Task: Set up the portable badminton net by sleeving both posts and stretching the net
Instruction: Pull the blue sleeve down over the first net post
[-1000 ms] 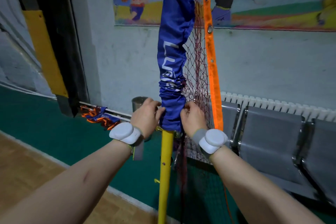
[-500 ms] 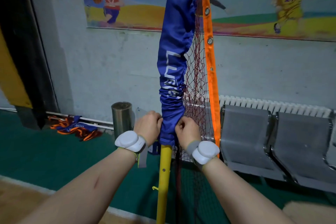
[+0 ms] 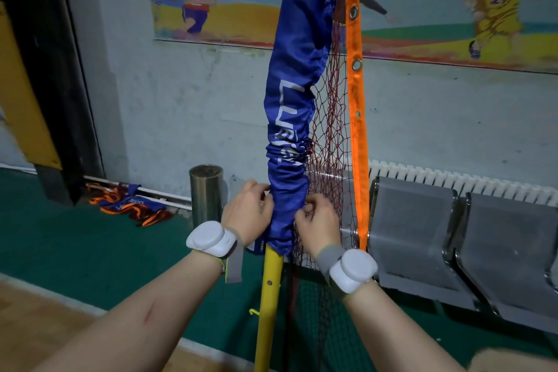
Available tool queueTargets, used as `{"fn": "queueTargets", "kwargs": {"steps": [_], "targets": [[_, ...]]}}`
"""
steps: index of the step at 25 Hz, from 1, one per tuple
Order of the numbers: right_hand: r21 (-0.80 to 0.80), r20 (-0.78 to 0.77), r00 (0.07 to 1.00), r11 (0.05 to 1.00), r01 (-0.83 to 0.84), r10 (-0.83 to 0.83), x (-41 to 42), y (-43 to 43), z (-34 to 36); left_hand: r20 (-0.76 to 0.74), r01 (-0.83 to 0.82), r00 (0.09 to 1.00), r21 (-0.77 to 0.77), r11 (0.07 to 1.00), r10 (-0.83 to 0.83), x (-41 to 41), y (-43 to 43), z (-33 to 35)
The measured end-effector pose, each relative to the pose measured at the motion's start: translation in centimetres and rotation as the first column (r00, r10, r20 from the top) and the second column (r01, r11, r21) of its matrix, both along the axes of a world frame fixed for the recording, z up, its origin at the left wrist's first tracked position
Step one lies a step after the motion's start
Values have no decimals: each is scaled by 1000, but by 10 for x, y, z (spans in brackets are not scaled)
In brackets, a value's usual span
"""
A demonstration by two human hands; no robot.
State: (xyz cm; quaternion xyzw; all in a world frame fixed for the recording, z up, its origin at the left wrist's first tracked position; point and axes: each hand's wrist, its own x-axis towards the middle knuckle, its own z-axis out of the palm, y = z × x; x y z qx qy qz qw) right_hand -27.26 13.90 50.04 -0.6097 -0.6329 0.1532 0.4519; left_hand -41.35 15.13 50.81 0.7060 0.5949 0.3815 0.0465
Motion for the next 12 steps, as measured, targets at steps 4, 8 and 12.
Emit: {"fn": "queueTargets", "kwargs": {"steps": [4,8,12], "targets": [[114,-64,998,993,35,-28,-5,1,16,98,16,995,47,999,-20,2,2,5],[63,-60,995,995,77,-73,-14,5,16,44,6,999,28,1000,-8,0,3,3],[21,52,994,996,90,-91,-16,6,13,-108,5,994,2,1000,-5,0,4,-2]]}}
